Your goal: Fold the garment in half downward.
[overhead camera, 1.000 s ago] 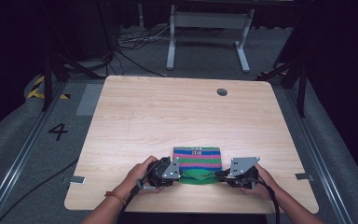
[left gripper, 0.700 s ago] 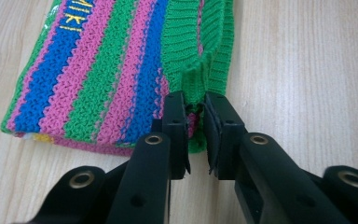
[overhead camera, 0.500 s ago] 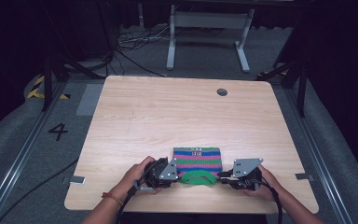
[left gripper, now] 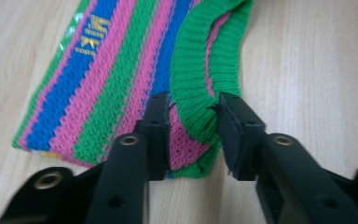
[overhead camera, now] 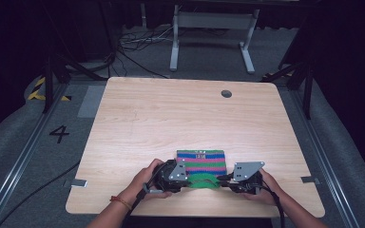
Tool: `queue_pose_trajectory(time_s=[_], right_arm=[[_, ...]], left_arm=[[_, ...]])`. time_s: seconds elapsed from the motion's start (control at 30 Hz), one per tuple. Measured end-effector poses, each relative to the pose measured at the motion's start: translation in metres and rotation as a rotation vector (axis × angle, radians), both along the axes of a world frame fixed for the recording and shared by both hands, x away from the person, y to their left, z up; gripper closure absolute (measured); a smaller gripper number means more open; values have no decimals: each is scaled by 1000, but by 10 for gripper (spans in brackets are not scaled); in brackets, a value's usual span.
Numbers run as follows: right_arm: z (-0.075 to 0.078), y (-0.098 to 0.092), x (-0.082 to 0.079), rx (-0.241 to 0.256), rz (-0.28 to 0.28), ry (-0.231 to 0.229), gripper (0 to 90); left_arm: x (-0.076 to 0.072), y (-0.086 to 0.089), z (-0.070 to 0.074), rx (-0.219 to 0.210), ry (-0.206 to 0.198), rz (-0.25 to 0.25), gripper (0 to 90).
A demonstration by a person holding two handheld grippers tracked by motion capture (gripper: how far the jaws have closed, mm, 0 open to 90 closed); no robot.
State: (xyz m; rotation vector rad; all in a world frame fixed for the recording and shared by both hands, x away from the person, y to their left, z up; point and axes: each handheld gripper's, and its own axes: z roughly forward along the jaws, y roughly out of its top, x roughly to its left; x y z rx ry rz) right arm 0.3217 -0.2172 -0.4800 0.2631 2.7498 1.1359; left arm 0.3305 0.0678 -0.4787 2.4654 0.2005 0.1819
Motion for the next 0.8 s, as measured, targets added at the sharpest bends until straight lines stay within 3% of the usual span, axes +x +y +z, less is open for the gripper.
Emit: queue_pose_trajectory(time_s=[0.1, 0.3, 0.57, 0.8], right_arm=[[-5, 2, 1, -21, -6, 9, 799], [-7, 2, 2, -14, -15, 15, 771], [1, -4, 6, 10, -73, -12, 701], [11, -10, 9, 7, -113, -44, 637]], left_arm=[[2, 0, -4, 2, 9, -5, 624], [7, 4, -5, 4, 4, 18, 625], [12, 17, 4, -23, -22, 73, 546], [18, 31, 14, -20, -42, 121, 486]])
